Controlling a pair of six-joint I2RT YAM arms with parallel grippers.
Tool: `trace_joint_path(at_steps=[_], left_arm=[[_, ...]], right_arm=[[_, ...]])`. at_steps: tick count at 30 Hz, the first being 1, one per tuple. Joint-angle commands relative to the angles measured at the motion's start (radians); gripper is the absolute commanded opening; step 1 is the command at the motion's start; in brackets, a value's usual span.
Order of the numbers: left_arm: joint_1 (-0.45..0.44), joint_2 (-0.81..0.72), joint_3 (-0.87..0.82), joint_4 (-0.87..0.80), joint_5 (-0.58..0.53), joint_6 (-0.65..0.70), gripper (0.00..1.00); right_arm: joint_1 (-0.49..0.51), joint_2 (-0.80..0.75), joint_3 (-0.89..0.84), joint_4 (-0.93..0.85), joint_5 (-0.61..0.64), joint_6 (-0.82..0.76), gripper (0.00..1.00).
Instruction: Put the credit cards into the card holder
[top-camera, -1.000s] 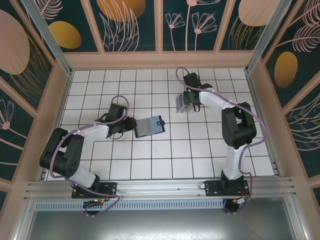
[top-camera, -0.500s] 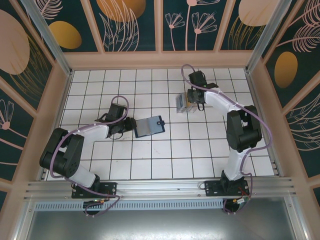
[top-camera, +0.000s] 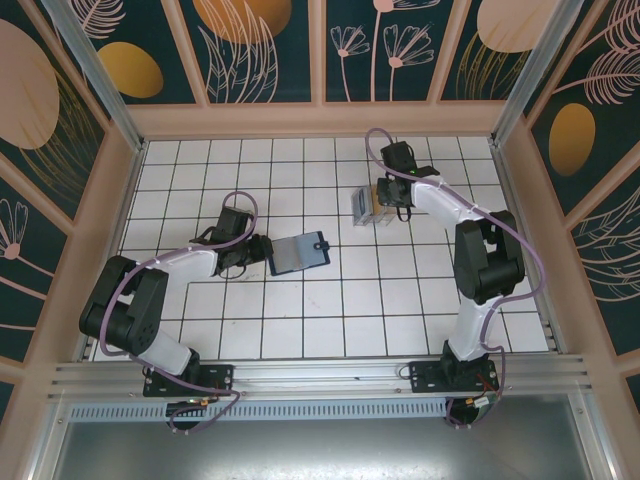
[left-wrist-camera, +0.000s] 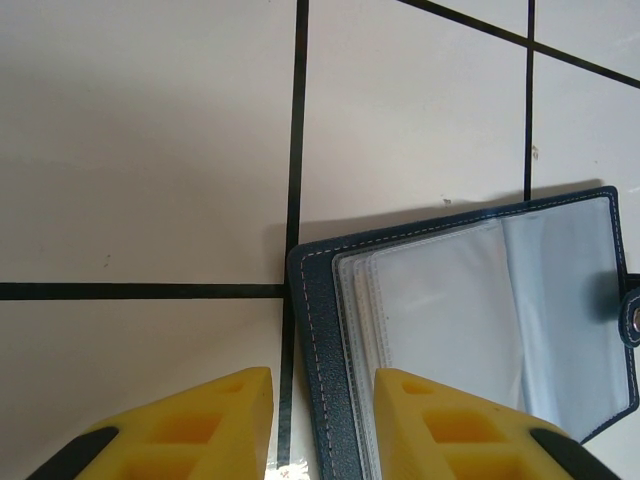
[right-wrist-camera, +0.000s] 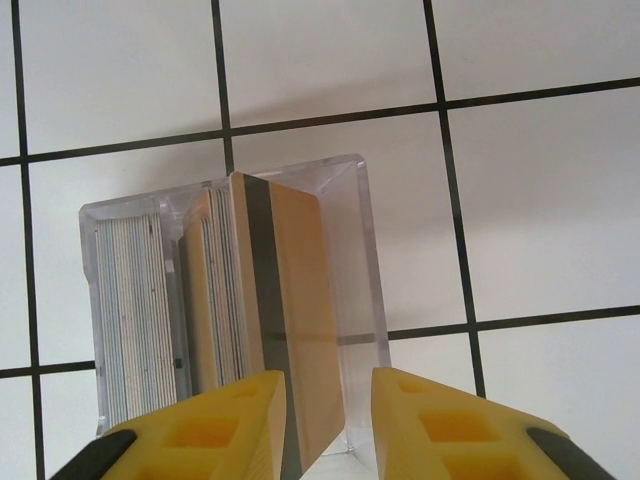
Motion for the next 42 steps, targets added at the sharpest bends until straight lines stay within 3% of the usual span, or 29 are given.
trace_joint_path(at_steps=[1,9,22,38,42], left_arm=[[-0.002,0.019,0.022,-0.011,-0.001,0.007,0.34],[-0.003,0.025,0.032,-0.019,0.001,0.013,0.34],[-0.002,0.036,0.038,-0.019,0.005,0.013,0.34],[-0.002,0.043,0.033,-0.009,0.01,0.007,0.34],[-0.001,0.03,0.029,-0.014,0.007,0.008,0.34]], right_arm=[[-0.008,0.009,-0.008,-0.003,-0.004,-0.011,0.29],[-0.006,-0.048,-0.017,0.034,-0.064,-0.015,0.32],[-0.007,0.01,-0.016,0.039,-0.067,-0.025,0.32],[-0.01,-0.026,-0.045,0.045,-0.01,-0.028,0.01],[-0.01,-0.08,-0.057,0.056,0.0,-0.021,0.0]])
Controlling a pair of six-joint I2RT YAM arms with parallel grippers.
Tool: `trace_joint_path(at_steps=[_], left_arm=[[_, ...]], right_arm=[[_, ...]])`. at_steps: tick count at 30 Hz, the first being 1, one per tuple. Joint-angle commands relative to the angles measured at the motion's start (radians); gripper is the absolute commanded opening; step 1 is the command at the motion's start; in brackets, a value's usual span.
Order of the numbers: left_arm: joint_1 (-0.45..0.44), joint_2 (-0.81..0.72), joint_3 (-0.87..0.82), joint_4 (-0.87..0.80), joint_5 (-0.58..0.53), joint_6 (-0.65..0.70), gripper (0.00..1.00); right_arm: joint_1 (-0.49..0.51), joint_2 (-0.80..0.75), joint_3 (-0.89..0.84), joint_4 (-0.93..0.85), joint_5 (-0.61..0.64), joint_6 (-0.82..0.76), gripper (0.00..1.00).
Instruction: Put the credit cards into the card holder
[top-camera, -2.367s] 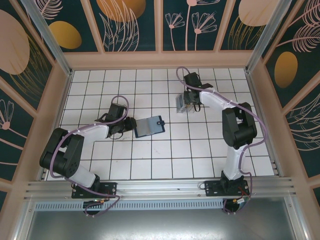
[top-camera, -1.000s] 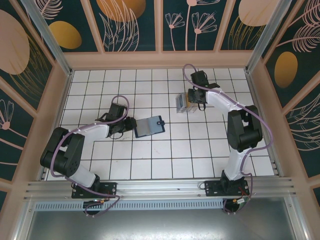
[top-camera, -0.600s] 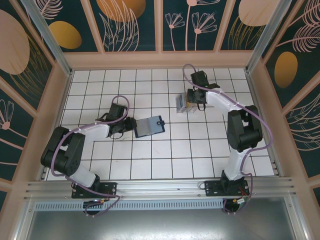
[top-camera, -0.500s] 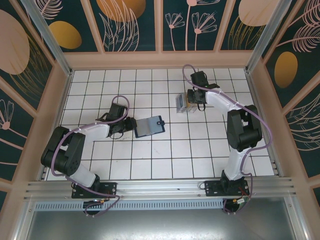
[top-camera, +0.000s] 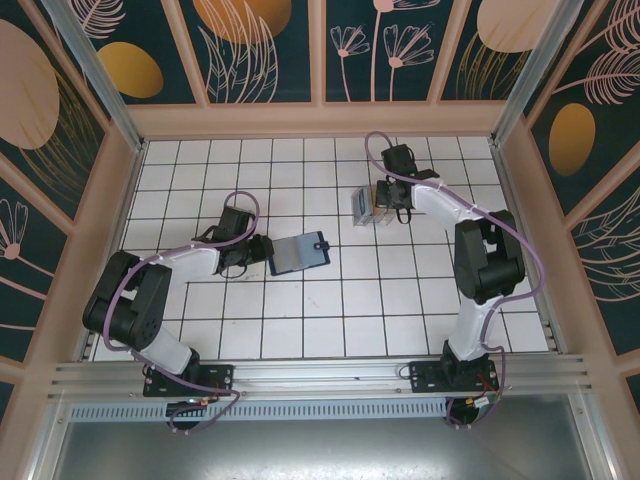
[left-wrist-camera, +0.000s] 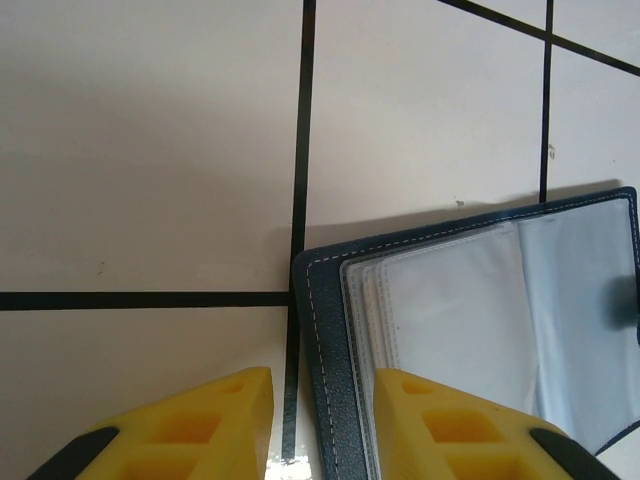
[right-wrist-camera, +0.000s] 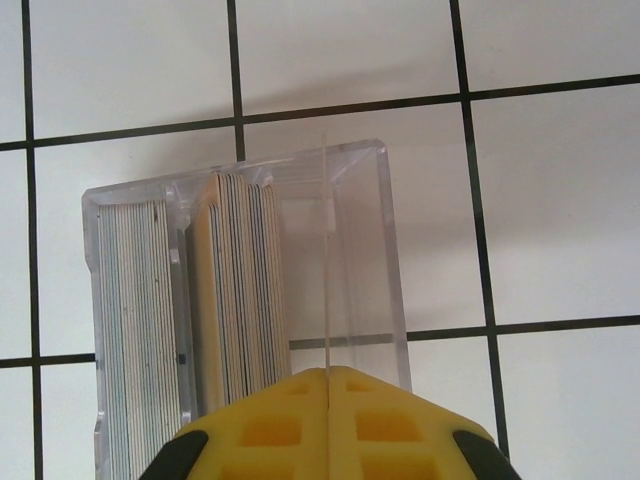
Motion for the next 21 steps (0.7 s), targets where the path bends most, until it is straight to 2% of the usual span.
trace_joint_path(at_steps=[1,4,7,10,14,18,21], left_arm=[[-0.002,-0.003,0.016,-0.016,0.006,0.008,0.34],[-0.002,-0.017,0.014,-0.026,0.006,0.011,0.34],[-0.002,-0.028,0.01,-0.031,0.01,0.014,0.34],[-0.002,-0.03,0.005,-0.025,0.028,0.01,0.34],[-0.002,-0.028,-0.011,-0.001,0.057,-0.003,0.34],[-0.002,-0.01,-0.008,0.004,0.063,-0.002,0.34],[-0.002,0.013,-0.003,0.007,0.069,0.002,0.34]], right_arm=[[-0.008,-0.093,-0.023,0.016,0.028,-0.003,0.0],[-0.008,-0.167,-0.045,0.028,0.009,-0.008,0.0],[-0.001,-0.234,-0.062,0.024,-0.065,-0.031,0.0],[0.046,-0.262,-0.091,0.044,-0.2,-0.055,0.0],[0.135,-0.255,-0.181,0.183,-0.447,0.016,0.0],[0.174,-0.177,-0.272,0.373,-0.716,0.128,0.0],[0.2,-0.108,-0.309,0.454,-0.821,0.157,0.0]])
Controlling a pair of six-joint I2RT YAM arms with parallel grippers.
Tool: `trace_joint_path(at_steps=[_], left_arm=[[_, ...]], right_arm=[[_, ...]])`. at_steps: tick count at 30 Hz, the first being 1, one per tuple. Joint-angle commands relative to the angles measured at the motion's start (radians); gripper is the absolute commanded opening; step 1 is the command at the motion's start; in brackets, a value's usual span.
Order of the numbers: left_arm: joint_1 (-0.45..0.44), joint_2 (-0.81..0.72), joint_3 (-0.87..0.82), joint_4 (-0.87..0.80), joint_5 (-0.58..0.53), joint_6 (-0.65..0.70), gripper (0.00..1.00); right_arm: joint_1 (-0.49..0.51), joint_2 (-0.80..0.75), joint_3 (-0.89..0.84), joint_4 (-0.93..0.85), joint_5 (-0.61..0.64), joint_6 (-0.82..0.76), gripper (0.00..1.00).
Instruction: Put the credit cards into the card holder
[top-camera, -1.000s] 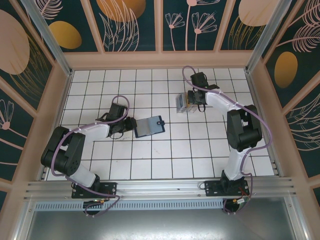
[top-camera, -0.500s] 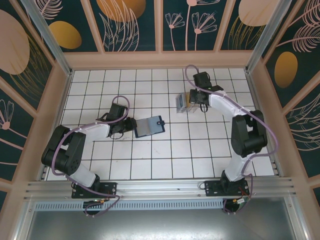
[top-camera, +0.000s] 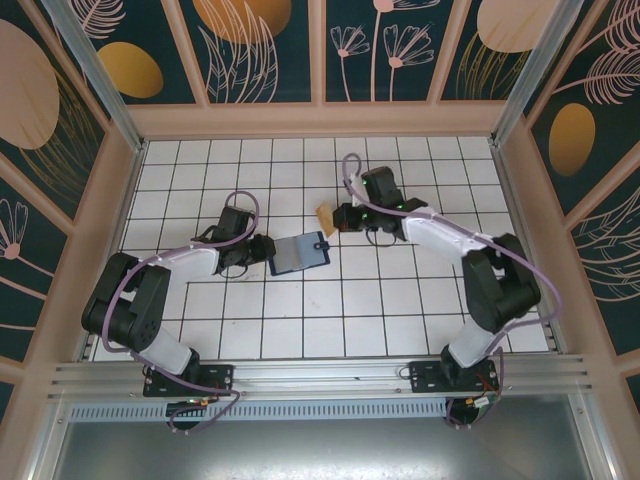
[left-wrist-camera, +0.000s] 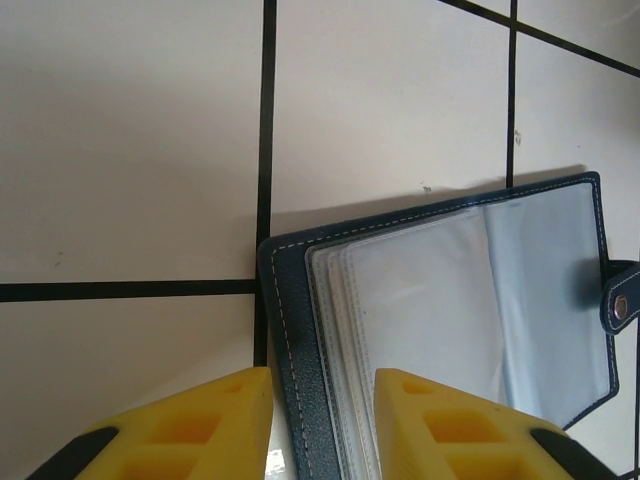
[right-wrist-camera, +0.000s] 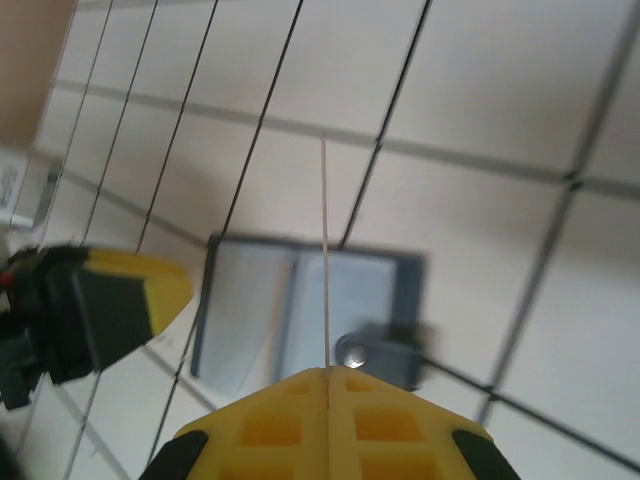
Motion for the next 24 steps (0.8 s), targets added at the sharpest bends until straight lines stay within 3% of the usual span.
trace_joint_path(at_steps=[1,11,24], left_arm=[[-0.002,0.026,-0.002,0.008,0.02,0.002,0.34],[-0.002,0.037,-0.009,0.021,0.024,-0.005,0.34],[-0.002,0.077,0.003,0.026,0.022,-0.003,0.32]], right_arm=[[0.012,0.077,-0.046,0.17,-0.243,0.08,0.0],[0.014,0.235,-0.053,0.245,-0.391,0.14,0.0],[0.014,0.303,-0.045,0.245,-0.396,0.178,0.0]])
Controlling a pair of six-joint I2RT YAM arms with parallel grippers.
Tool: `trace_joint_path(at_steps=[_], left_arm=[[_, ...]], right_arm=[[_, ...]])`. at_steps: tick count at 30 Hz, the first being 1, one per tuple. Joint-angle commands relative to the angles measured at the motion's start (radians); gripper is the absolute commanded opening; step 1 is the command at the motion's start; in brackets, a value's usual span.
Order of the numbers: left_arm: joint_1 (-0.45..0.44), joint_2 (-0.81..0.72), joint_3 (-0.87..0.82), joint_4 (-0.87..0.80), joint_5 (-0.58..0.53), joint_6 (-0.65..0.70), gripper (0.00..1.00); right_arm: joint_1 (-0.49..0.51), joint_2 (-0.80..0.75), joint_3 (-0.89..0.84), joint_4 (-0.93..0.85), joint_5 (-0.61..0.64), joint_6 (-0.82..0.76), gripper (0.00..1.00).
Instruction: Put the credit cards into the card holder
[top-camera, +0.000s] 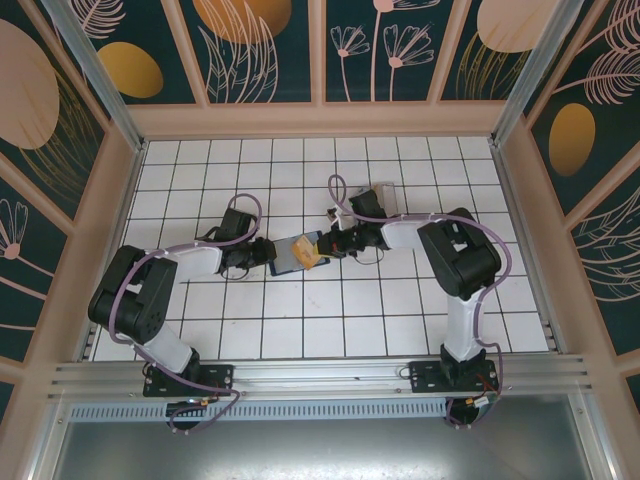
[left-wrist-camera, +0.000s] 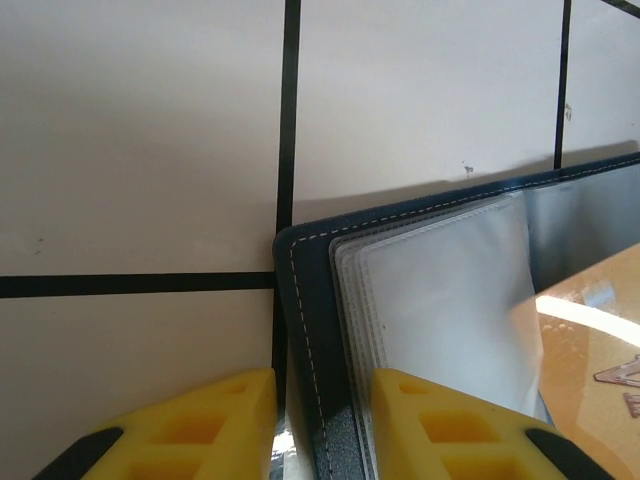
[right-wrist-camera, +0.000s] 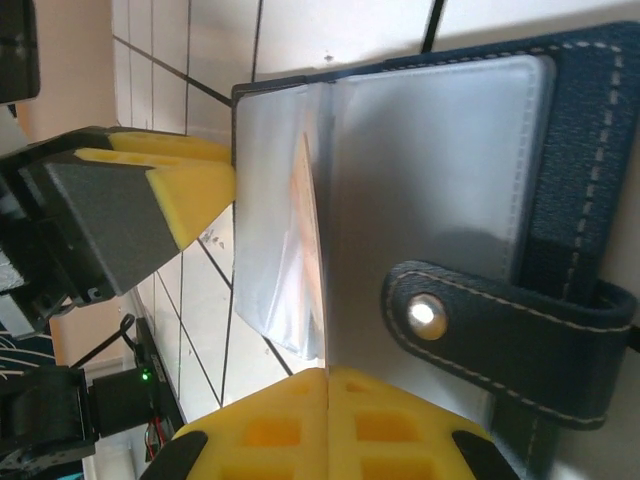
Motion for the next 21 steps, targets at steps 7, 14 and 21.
trace_joint_path(at_steps=[7,14,21], left_arm=[[-0.003,0.023,0.003,0.01,0.006,-0.001,0.29],[-0.002,0.03,0.001,0.014,0.01,-0.001,0.24],[-0.002,0.014,-0.005,0.005,-0.009,-0.001,0.24]], right_arm=[[0.031,0.016,-0.066,0.231,0.037,0.189,0.0],[0.084,0.043,-0.101,0.379,0.094,0.311,0.0],[0.136,0.03,-0.139,0.456,0.217,0.402,0.0]])
